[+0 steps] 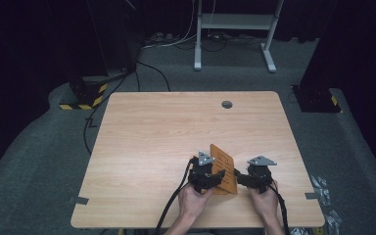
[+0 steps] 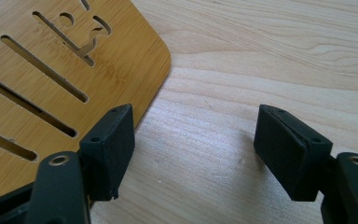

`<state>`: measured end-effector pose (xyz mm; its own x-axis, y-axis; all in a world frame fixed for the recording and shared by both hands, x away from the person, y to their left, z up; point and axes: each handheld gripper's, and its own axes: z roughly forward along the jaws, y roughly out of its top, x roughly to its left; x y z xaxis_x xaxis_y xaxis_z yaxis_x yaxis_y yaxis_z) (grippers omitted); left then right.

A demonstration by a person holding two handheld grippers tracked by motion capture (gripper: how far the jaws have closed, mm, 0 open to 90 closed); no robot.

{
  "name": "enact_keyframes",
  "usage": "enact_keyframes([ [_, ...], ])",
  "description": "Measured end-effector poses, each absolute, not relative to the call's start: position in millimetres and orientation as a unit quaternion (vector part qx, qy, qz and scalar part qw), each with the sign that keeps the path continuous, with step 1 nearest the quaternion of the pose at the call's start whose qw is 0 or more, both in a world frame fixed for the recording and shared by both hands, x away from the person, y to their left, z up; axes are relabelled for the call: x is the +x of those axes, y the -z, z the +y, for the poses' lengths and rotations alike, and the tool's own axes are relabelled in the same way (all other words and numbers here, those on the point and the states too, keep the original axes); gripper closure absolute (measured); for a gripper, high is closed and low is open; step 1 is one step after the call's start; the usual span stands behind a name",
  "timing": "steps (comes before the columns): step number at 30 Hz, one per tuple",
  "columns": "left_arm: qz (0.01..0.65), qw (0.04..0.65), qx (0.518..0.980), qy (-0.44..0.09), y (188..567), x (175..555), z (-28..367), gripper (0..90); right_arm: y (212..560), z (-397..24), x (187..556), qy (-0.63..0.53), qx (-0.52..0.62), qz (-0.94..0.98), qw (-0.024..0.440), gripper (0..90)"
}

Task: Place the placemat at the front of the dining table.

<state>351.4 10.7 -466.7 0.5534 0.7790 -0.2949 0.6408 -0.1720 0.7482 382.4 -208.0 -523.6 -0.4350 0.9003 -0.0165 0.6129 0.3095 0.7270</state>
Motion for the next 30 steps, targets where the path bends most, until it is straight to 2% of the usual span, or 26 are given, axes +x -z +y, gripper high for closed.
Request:
enact_keyframes([
  [30, 0.459, 0.463, 0.756, -0.047, 465, 343, 15, 75.6, 523, -224, 387, -0.322, 0.497, 0.776, 0.219, 23.9],
])
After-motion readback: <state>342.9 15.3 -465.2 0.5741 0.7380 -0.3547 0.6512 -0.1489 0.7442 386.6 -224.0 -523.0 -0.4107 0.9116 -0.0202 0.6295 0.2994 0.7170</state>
